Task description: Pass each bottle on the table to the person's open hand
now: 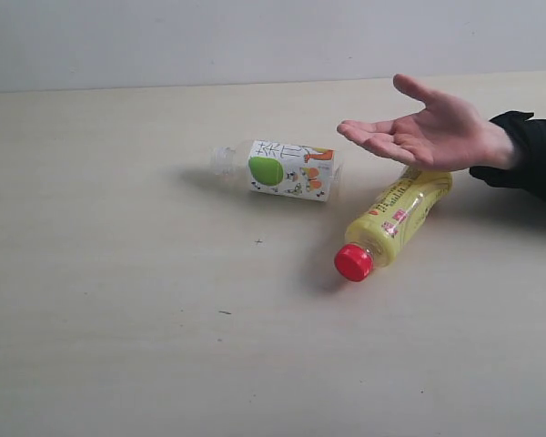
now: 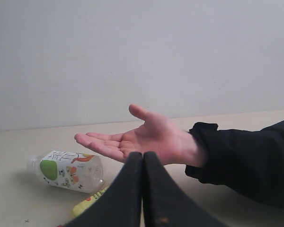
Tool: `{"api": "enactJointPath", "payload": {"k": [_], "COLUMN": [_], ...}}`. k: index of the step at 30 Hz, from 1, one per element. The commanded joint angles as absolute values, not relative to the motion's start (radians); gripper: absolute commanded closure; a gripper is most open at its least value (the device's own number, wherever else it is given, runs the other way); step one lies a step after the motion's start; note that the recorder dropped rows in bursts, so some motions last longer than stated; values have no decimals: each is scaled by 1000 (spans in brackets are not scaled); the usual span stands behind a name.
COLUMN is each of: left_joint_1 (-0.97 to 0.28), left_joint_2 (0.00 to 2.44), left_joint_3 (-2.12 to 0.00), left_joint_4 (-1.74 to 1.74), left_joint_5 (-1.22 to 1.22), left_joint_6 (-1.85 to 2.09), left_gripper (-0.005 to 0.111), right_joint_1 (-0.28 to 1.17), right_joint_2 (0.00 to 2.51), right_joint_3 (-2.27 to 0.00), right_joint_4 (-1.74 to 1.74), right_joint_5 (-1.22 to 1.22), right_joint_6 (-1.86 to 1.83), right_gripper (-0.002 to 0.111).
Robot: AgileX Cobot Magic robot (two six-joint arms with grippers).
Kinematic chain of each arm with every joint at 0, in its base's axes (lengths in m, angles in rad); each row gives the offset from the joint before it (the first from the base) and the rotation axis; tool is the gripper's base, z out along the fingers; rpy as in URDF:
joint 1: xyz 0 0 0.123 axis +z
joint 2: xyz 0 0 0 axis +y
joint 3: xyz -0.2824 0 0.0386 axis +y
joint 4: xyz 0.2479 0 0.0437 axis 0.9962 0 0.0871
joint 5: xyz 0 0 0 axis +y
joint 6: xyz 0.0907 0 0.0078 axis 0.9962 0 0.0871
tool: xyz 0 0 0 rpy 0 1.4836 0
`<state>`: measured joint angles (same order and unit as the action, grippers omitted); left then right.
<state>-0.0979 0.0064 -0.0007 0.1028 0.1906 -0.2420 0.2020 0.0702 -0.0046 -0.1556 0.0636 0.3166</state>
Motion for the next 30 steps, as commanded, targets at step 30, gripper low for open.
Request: {"api": "enactJointPath", "payload": {"k": [30], "left_joint_1": [-104], "left_joint_2": [0], "left_joint_3": [0], "left_joint_4": [97], "left_joint_5": [130], "left_joint_6": [-262], "left_gripper": [107], "right_joint_1": [196], "right_joint_2": [66], "right_joint_3": [0], "right_joint_4": [-117], "right_joint_5": [-96], "right_joint_6": [361], "right_gripper": [108]}}
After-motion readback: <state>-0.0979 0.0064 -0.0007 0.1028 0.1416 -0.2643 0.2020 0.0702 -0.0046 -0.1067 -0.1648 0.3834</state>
